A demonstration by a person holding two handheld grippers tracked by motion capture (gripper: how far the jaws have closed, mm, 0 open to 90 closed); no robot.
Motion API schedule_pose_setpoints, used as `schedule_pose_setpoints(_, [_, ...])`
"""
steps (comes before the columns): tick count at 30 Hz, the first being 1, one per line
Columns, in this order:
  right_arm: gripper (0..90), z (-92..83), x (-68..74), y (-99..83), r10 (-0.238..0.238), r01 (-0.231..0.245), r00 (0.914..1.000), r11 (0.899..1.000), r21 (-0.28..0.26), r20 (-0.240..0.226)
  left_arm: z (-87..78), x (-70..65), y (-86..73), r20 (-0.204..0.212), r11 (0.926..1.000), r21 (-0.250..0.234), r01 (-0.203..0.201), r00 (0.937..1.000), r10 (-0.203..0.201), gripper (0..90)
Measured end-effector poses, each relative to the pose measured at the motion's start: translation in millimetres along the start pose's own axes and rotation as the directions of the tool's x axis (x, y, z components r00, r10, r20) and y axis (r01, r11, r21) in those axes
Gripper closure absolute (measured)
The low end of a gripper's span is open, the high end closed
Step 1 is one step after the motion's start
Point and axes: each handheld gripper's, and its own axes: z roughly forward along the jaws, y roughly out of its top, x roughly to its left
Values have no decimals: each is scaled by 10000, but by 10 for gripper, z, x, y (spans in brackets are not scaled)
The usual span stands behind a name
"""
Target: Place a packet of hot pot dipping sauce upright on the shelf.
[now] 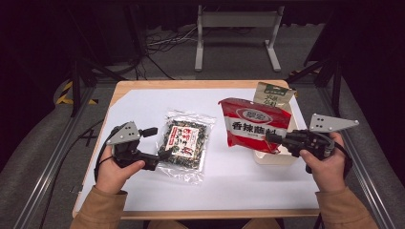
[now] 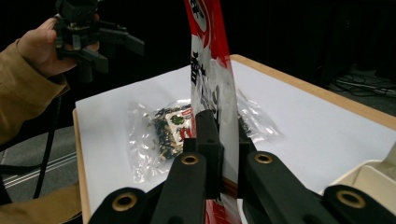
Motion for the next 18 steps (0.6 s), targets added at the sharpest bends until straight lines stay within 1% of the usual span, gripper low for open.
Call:
schedule_pose_setpoints(3, [884,-30,-57,43,-1,4,9999,9999,-154,172,0,28,-25,-109,10000,33,88,9999,-88,100])
schedule_pose_setpoints(5, [884,-50,-112,66,25,-15,9992,9997,-251,405,1,42,-39,-77,9999,71,132,9999,-131,99])
schedule_pose_setpoints(6, [884,-55,-127,69,40,-28,9990,9996,-269,447,3,51,-48,34,9994,88,330,9994,-330,99])
schedule_pose_setpoints(7, [884,-55,-127,69,40,-28,9990,9996,-269,447,3,51,-48,34,9994,88,330,9994,-330,99])
schedule_pose_setpoints(8, [884,-61,-147,72,53,-37,9986,9996,-290,528,2,56,-52,33,9989,50,472,9989,-472,99])
schedule_pose_setpoints(11, [884,-78,-235,76,170,-140,9971,9990,-423,736,-9,78,-59,-62,9991,71,428,9991,-428,95])
schedule_pose_setpoints(12, [884,-78,-235,76,170,-140,9971,9990,-423,736,-11,89,-63,-126,9992,80,380,9992,-379,95])
schedule_pose_setpoints(15, [885,-93,-296,76,251,-208,9956,9986,-492,899,-12,110,-87,-236,9984,128,559,9982,-555,90])
schedule_pose_setpoints(16, [885,-98,-313,76,269,-224,9953,9985,-493,933,-12,119,-92,-284,9984,143,543,9981,-539,87])
schedule_pose_setpoints(18, [885,-109,-345,79,314,-262,9941,9984,-509,1041,-17,133,-100,-233,9980,142,609,9979,-606,86])
